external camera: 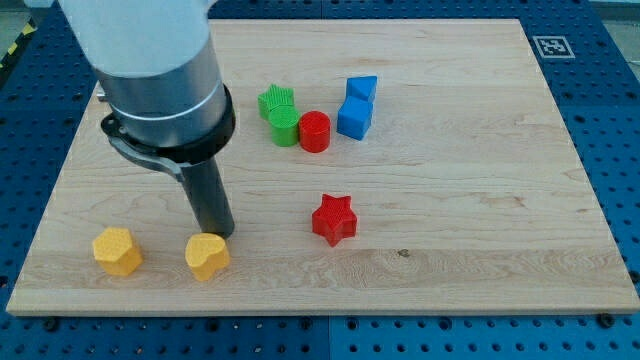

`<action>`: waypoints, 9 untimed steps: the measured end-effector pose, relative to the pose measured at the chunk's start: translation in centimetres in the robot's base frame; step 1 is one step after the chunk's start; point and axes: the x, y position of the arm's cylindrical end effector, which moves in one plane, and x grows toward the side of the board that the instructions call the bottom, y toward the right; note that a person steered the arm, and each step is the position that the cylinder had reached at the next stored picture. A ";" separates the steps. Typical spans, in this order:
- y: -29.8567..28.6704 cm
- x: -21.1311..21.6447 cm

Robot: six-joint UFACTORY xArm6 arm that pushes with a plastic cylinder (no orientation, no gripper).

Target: Push the yellow heart near to the yellow hexagon

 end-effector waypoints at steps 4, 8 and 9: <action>5.7 4.0; 1.4 4.3; -0.5 4.3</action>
